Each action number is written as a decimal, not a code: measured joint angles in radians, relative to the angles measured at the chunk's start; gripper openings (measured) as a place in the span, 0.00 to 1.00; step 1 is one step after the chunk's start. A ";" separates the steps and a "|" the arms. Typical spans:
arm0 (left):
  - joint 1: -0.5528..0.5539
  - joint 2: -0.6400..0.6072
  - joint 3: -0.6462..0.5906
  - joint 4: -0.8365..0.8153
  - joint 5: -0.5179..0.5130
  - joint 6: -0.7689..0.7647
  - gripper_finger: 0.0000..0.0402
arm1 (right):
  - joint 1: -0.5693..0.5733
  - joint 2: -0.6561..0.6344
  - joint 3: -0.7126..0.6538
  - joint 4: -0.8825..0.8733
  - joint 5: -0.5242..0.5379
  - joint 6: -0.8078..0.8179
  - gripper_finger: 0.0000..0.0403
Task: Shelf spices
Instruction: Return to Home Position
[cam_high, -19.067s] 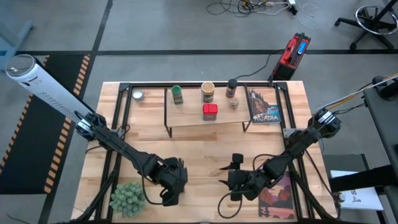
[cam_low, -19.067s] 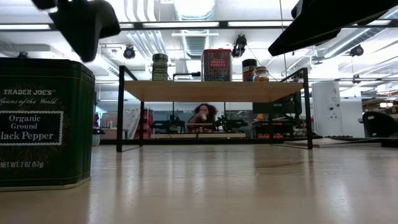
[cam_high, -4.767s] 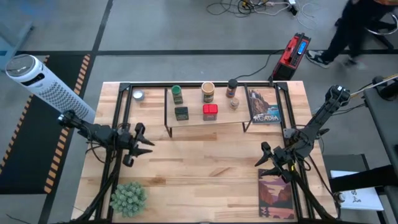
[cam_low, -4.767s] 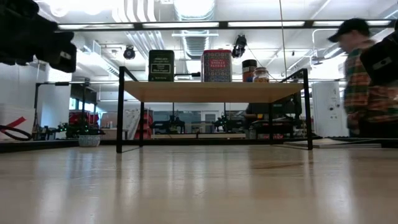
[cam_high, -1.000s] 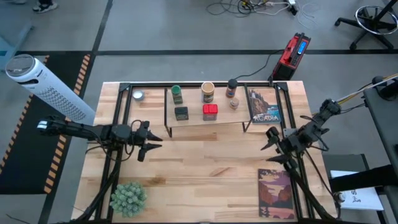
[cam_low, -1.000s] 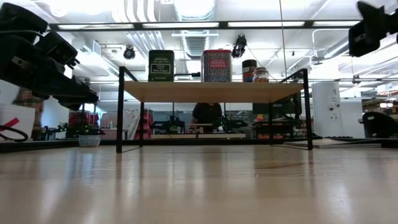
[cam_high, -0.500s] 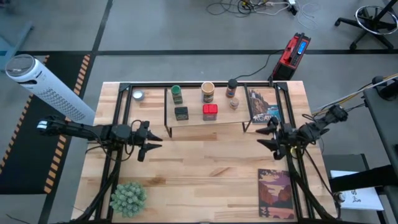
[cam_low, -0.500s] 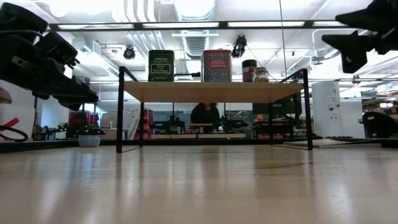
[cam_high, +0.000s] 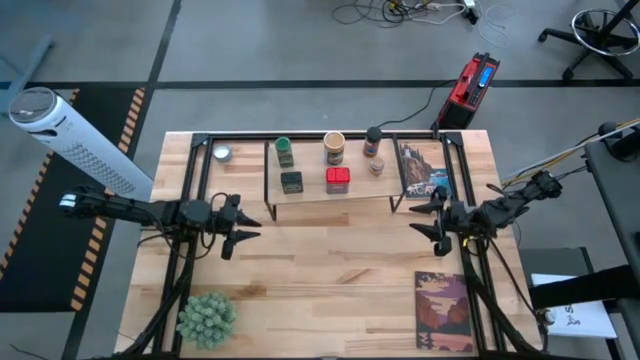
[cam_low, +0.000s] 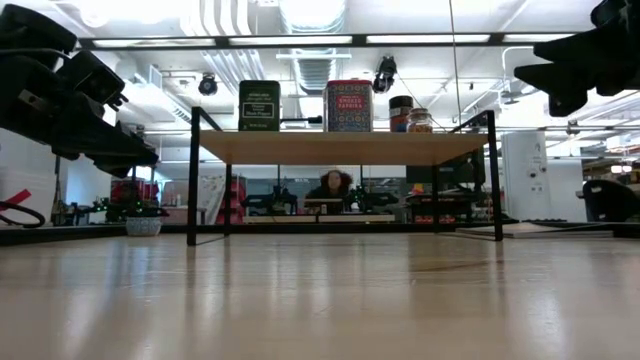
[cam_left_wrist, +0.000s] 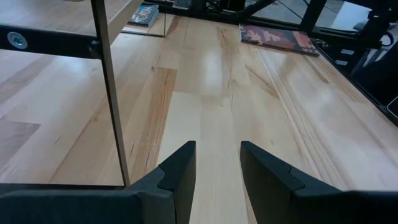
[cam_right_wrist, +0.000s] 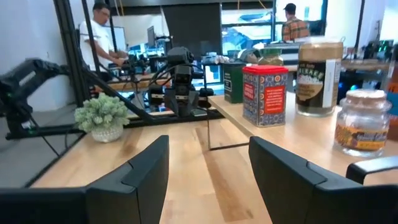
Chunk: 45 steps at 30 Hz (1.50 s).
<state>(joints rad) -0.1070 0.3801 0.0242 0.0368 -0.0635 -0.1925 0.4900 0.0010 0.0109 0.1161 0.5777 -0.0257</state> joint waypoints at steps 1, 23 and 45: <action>0.000 0.000 0.000 0.000 0.000 0.000 0.28 | 0.000 0.000 0.000 0.000 0.000 -0.012 0.49; 0.000 0.000 0.000 0.000 0.000 0.000 0.28 | 0.000 0.011 0.000 -0.002 0.000 -0.054 0.49; 0.000 0.000 0.000 0.000 0.000 0.000 0.28 | 0.000 0.015 0.000 0.000 0.000 -0.054 0.49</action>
<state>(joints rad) -0.1070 0.3801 0.0242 0.0368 -0.0634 -0.1925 0.4900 0.0158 0.0105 0.1158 0.5777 -0.0795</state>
